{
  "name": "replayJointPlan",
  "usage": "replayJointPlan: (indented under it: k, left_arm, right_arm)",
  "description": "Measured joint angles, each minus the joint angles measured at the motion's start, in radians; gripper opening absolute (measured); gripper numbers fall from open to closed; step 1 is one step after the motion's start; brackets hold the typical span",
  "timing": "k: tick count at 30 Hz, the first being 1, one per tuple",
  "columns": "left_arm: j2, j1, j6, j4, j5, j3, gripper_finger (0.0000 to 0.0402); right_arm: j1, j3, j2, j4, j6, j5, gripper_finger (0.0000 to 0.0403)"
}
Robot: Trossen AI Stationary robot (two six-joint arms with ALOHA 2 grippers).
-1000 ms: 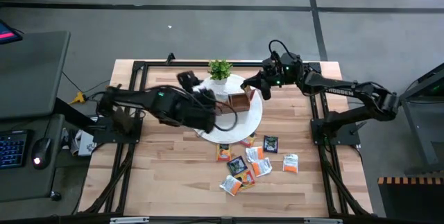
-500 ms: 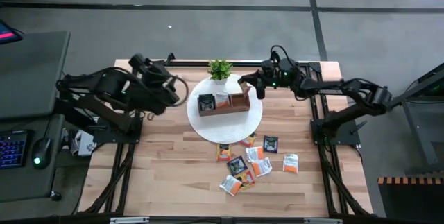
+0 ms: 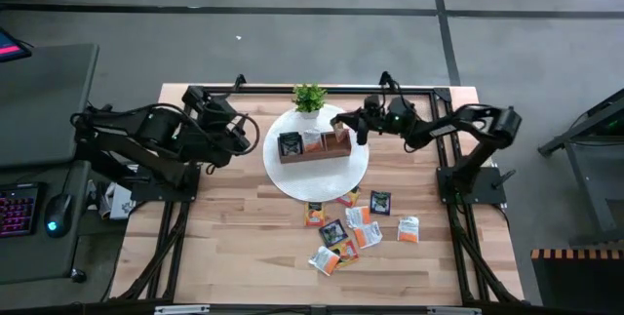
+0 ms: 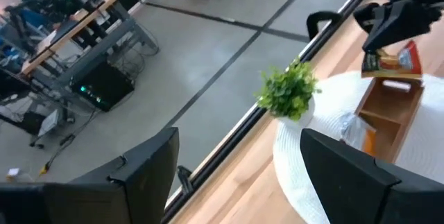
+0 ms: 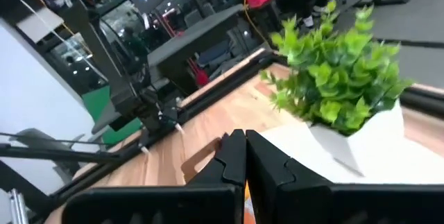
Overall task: Pick & Place Tea
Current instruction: Put the orange tea bag into the right section of the wooden organizer
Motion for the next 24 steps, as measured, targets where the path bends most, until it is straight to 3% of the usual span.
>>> replayJointPlan:
  k: [14,24]
  left_arm:
    - [-0.028,0.000,-0.015,0.014,-0.019,-0.017,0.0296]
    - [-0.043,0.000,-0.012,0.008,-0.024,-0.017,0.0296]
  right_arm:
    - [0.015,0.014,0.151,0.035,0.054,0.052,0.0000]
    - [0.013,0.015,0.154,-0.012,0.040,0.080,0.0000]
